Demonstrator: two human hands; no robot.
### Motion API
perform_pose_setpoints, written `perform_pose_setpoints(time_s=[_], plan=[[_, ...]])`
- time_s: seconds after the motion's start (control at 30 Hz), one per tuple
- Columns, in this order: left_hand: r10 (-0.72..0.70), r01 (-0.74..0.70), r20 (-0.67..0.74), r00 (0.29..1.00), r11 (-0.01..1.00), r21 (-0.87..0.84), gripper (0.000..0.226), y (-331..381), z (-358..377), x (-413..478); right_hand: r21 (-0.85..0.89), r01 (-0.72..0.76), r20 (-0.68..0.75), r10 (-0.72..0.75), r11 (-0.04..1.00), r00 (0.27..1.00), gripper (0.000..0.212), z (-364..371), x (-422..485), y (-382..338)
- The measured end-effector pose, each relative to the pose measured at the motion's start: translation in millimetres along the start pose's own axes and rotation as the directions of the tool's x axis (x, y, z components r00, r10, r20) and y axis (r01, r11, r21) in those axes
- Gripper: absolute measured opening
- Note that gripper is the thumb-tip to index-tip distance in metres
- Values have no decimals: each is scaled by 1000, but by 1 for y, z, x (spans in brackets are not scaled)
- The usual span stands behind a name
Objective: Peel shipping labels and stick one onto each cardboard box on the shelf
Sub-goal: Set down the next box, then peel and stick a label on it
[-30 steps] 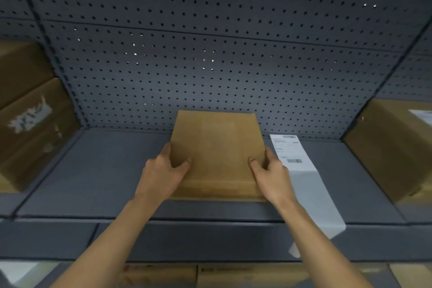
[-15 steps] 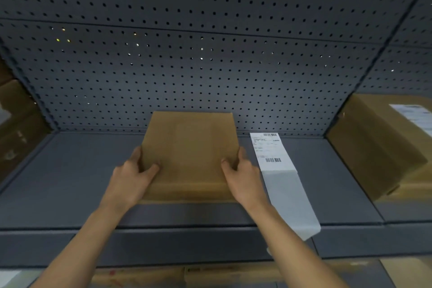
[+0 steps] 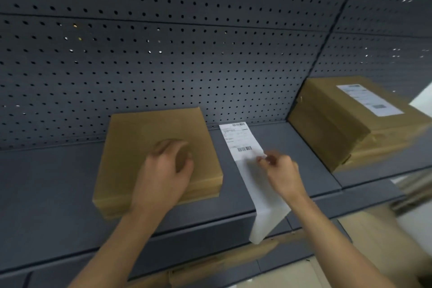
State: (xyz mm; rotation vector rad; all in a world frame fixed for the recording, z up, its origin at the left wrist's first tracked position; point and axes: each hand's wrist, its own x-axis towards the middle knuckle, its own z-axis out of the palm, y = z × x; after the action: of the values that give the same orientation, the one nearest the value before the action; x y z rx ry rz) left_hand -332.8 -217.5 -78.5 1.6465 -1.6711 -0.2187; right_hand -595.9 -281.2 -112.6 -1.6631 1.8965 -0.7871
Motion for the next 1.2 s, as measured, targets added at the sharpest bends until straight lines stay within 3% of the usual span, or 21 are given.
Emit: perform_pose_setpoints(time_s=[0.1,0.27,0.43,0.63,0.77,0.83,0.93,1.03,1.1,1.2], plan=[[56,-54,40,998,998,-35,26,19,22,1,-108,13,13,-11,994,1000,25,-8,6,26],[119,-117,97,988,993,-24,30,51,56,-6,-122,7,89,4,993,996,31,-8,28,52],[149,-155,106,983,986,52,35,83,95,-13,-156,97,94,-83,983,992,50,-1,42,63],[46,-48,110,993,999,13,25,93,130,-20,-157,120,138,-98,980,986,34,7,58,72],[-93,96,38,995,991,-93,13,90,142,-20,213,48,175,-87,976,981,25,-5,54,73],[-219,217,11,976,958,-186,15,93,142,-17,419,18,189,-106,908,976,21,-18,48,72],[-401,405,89,912,840,-361,27,97,142,-9,617,-36,232,-138,786,963,15,-41,36,69],[-451,467,159,878,736,-491,21,103,142,-3,680,-74,275,-161,729,948,12,-61,25,66],[-423,438,171,890,686,-582,7,108,143,0,693,-81,292,-177,716,940,15,-67,21,67],[-391,388,147,908,659,-645,9,111,144,2,690,-82,306,-188,719,933,19,-71,21,70]])
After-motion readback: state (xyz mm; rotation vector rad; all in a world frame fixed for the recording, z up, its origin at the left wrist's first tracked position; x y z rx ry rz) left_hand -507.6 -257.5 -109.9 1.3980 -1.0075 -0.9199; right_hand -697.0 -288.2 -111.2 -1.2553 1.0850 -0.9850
